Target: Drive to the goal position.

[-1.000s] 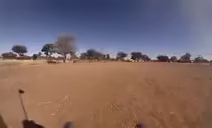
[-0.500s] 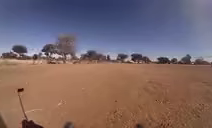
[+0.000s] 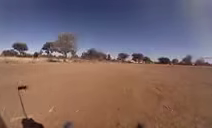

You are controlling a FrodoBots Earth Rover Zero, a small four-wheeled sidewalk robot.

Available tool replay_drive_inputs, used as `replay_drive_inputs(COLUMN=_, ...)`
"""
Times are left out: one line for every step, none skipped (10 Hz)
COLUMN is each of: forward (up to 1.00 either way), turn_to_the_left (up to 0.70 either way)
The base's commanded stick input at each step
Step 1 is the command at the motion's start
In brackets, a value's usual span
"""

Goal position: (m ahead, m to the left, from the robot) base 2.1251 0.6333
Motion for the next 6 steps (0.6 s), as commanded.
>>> replay_drive_inputs(forward=0.5, turn_to_the_left=0.0)
replay_drive_inputs(forward=0.5, turn_to_the_left=0.0)
replay_drive_inputs(forward=0.5, turn_to_the_left=0.0)
replay_drive_inputs(forward=0.5, turn_to_the_left=0.0)
replay_drive_inputs(forward=0.5, turn_to_the_left=0.0)
replay_drive_inputs(forward=0.5, turn_to_the_left=0.0)
